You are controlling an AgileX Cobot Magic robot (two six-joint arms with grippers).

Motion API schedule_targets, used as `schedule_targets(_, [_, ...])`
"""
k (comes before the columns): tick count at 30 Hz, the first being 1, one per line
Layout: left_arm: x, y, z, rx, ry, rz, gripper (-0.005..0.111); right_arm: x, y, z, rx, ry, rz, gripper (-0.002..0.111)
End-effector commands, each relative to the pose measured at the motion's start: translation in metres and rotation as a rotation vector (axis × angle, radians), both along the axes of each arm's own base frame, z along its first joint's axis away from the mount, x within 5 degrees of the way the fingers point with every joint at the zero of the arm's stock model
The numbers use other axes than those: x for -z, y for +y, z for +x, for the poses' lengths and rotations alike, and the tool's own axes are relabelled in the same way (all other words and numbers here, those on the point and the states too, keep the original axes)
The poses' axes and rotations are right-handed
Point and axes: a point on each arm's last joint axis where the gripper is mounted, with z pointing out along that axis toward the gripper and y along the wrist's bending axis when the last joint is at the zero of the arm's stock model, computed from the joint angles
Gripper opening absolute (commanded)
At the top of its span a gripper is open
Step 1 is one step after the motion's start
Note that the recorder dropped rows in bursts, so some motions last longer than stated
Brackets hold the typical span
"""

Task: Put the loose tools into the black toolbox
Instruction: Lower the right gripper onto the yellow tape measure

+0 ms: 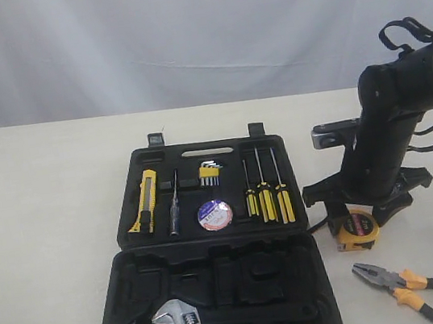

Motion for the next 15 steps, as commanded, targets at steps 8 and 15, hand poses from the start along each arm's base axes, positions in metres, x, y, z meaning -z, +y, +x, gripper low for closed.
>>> schedule_targets(8, [0.000, 0.000, 0.000, 0.003, -0.005, -0.005, 0.000, -0.015, -0.003, -0.001, -0.015, -0.033, -0.016, 0.042])
schedule_targets(15, [0.000, 0.000, 0.000, 0.003, -0.005, -0.005, 0.000, -0.050, -0.001, -0.010, -0.044, -0.069, -0.025, 0.042])
